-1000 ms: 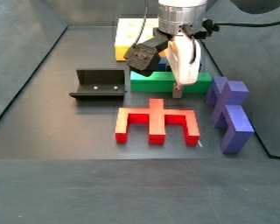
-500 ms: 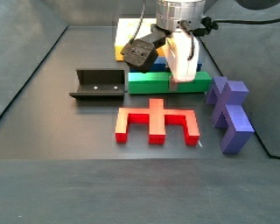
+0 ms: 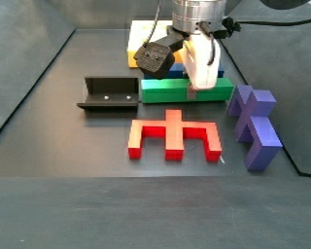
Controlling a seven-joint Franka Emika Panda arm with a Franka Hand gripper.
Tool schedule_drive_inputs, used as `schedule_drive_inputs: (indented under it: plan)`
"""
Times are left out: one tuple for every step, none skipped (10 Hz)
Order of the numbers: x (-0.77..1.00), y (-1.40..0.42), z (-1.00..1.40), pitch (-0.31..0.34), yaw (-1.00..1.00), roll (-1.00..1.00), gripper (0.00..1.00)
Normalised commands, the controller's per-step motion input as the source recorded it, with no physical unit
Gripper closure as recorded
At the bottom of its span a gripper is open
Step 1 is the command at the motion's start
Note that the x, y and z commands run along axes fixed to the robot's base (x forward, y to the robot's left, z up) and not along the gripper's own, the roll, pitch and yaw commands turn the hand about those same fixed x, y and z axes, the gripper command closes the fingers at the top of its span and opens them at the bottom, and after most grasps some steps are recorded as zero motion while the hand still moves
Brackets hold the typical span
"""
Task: Pick up the green object. Move up. Move to above the board. Insert the green object.
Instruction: Pick up the green object, then move up, then move to above the board.
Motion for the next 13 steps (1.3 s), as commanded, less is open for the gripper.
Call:
schedule_drive_inputs:
  plan:
    - [0.00, 0.00, 0.00, 0.000, 0.00, 0.00, 1.00]
    - [0.00, 0.00, 0.00, 0.000, 0.00, 0.00, 1.00]
    - [0.00, 0.00, 0.00, 0.000, 0.00, 0.00, 1.00]
    - [0.00, 0.00, 0.00, 0.000, 0.00, 0.00, 1.00]
    - [0.00, 0.00, 0.00, 0.000, 0.00, 0.00, 1.00]
    - [0.00, 0.00, 0.00, 0.000, 0.00, 0.00, 1.00]
    - [0.00, 0.00, 0.83, 0.000, 0.00, 0.00, 1.00]
    - [0.04, -0.07, 0.87, -0.026, 0.04, -0.01, 1.00]
    - [-0.01, -0.06, 0.66, -0.005, 0.04, -0.01, 1.00]
    - [0.01, -0.03, 0.24, -0.026, 0.02, 0.01, 1.00]
    - [0.00, 0.00, 1.40, 0.000, 0.00, 0.00, 1.00]
    - [-0.02, 0.00, 1.40, 0.037, 0.00, 0.00, 1.00]
    - [-0.04, 0.00, 1.40, 0.047, -0.01, 0.00, 1.00]
